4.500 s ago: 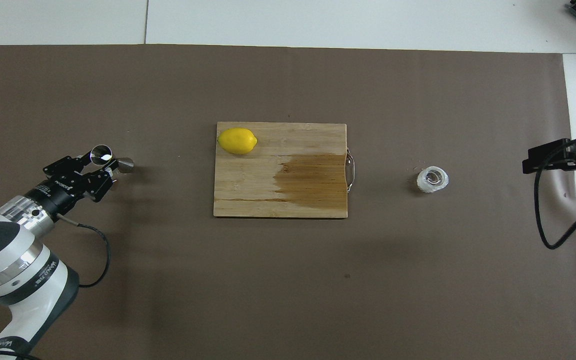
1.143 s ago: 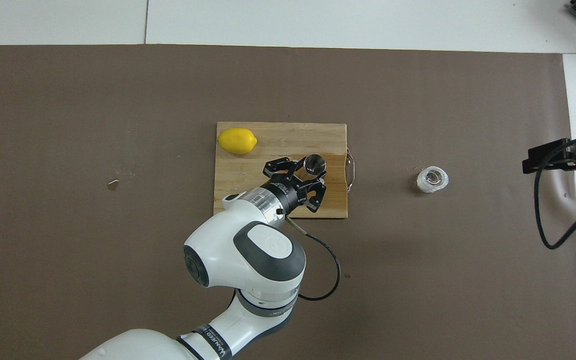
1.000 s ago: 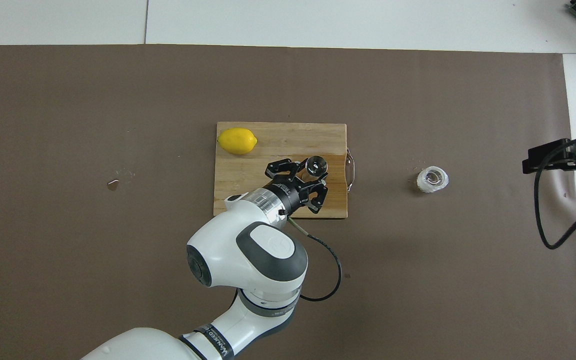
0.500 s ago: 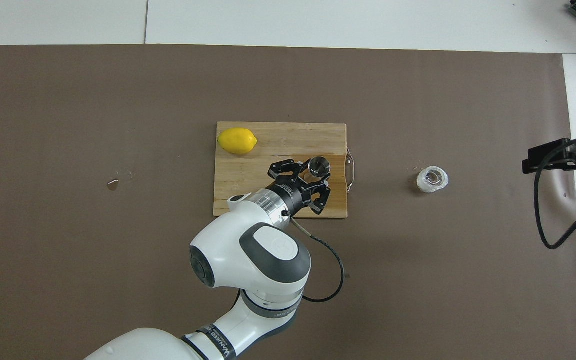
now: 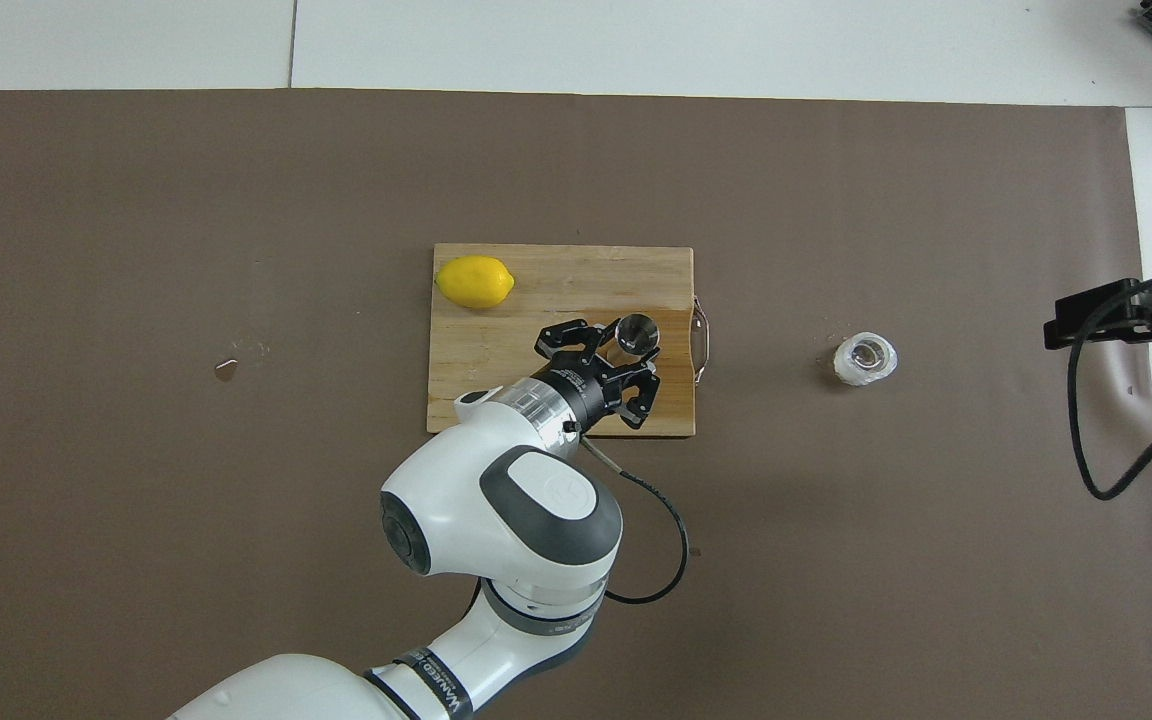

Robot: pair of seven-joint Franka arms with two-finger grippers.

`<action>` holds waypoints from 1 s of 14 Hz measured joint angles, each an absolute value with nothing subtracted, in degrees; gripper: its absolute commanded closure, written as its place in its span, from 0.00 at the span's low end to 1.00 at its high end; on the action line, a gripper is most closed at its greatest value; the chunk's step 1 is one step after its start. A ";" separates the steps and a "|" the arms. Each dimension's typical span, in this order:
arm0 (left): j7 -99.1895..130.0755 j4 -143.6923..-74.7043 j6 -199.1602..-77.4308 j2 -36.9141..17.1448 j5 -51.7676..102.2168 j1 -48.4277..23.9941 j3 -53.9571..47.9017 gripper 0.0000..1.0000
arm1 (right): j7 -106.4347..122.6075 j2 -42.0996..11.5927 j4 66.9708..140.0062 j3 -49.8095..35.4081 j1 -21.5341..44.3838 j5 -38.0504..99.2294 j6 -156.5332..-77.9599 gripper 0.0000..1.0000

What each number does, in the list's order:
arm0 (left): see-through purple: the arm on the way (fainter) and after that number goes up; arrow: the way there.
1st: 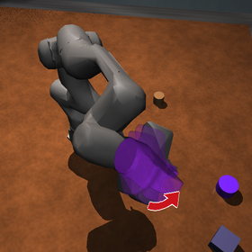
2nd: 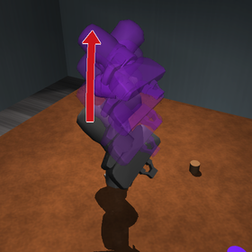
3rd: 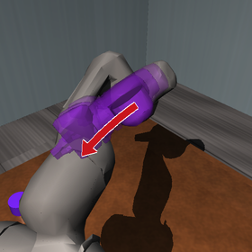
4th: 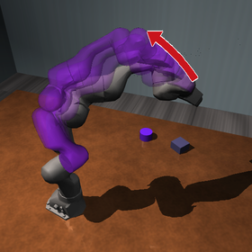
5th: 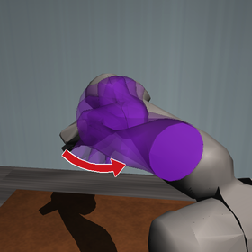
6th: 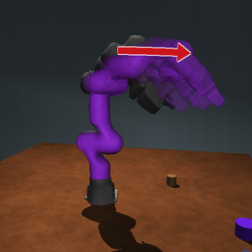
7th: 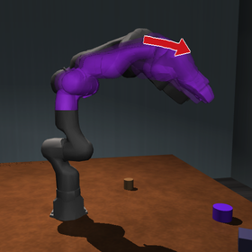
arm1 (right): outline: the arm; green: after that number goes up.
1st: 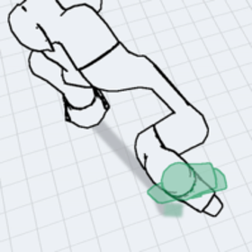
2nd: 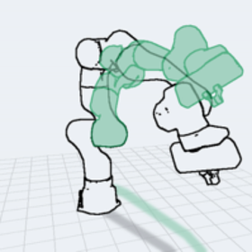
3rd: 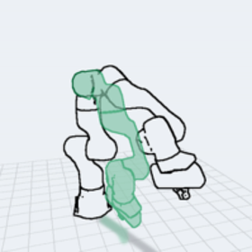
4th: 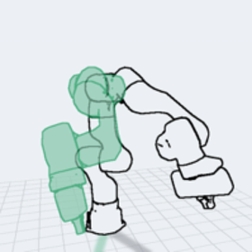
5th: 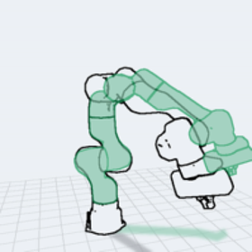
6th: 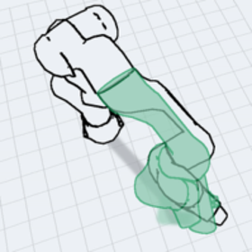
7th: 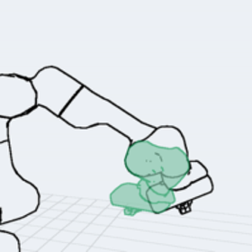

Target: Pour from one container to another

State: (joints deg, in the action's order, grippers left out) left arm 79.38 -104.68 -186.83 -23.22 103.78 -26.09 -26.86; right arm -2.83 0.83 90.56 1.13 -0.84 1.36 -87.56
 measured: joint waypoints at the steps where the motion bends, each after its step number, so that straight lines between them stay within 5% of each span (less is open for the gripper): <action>1: 79.38 -104.68 -186.85 -23.22 103.78 -26.09 -26.86 0.00 | -2.82 0.88 90.82 1.08 -0.73 1.36 -87.54 0.00; 6: 79.38 -104.55 -187.31 -23.20 103.62 -26.08 -26.82 0.00 | -1.77 2.84 95.70 0.93 0.07 1.36 -89.08 0.00; 14: 79.38 -103.03 -190.41 -18.74 103.48 -25.11 -26.59 0.00 | 33.40 5.61 103.17 0.98 -0.43 1.36 -96.78 0.00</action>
